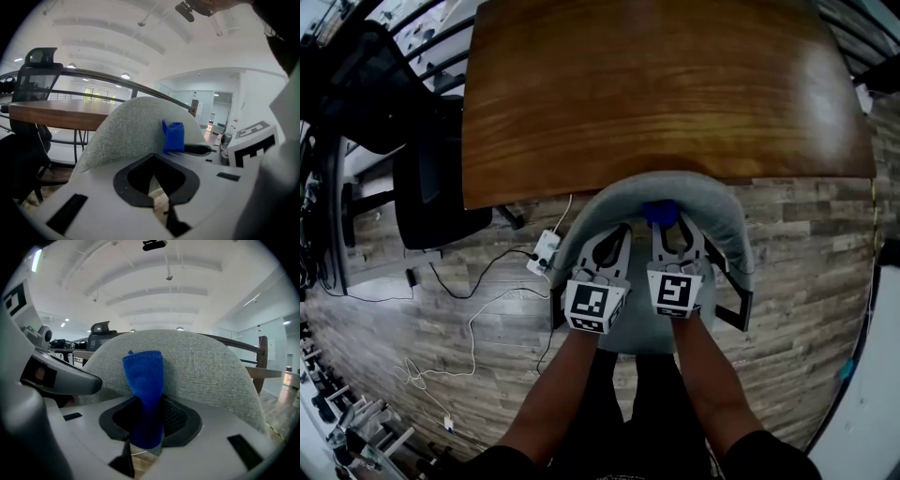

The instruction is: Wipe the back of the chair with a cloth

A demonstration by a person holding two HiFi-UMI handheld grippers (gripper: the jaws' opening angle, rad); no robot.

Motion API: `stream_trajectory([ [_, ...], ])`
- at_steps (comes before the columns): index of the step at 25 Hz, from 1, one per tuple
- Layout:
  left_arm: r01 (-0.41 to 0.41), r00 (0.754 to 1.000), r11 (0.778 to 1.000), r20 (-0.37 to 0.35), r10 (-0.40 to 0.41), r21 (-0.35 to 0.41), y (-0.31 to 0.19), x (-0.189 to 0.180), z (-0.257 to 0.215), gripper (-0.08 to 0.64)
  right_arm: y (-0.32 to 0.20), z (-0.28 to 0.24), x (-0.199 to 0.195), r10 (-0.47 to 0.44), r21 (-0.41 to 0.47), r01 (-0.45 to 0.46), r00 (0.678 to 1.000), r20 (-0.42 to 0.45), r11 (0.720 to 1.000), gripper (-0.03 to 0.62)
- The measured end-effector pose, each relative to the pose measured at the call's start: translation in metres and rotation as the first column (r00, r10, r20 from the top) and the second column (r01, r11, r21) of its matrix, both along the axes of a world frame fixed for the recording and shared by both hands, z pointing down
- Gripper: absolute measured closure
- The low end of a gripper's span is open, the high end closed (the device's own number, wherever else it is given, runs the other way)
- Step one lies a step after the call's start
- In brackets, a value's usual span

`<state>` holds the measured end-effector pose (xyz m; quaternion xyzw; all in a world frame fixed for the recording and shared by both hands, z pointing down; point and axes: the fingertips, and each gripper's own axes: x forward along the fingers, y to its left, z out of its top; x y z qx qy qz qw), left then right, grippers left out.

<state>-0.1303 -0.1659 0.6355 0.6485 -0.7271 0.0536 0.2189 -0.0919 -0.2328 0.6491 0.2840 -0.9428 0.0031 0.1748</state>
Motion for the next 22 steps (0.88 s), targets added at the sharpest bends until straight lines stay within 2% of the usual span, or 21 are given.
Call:
stream_trajectory([
  [4, -0.033, 0.999, 0.999, 0.0, 0.033, -0.007, -0.008, 0.013, 0.002, 0.554, -0.012, 0.005, 0.019, 0.06, -0.008, -0.06, 0.998, 0.014, 0.998, 0.472],
  [10, -0.098, 0.994, 0.995, 0.039, 0.098, 0.001, -0.023, 0.035, -0.004, 0.554, -0.026, 0.007, 0.045, 0.112, -0.025, -0.112, 0.994, 0.002, 0.993, 0.472],
  [14, -0.12, 0.992, 0.993, 0.032, 0.12, 0.007, -0.032, 0.048, -0.006, 0.554, -0.031, 0.003, 0.06, 0.149, -0.051, -0.149, 0.989, -0.011, 0.988, 0.472],
  [22, -0.165, 0.986, 0.986, 0.024, 0.164, 0.026, -0.046, 0.071, -0.014, 0.554, -0.039, 0.0, 0.093, 0.204, -0.038, -0.204, 0.979, -0.009, 0.978, 0.472],
])
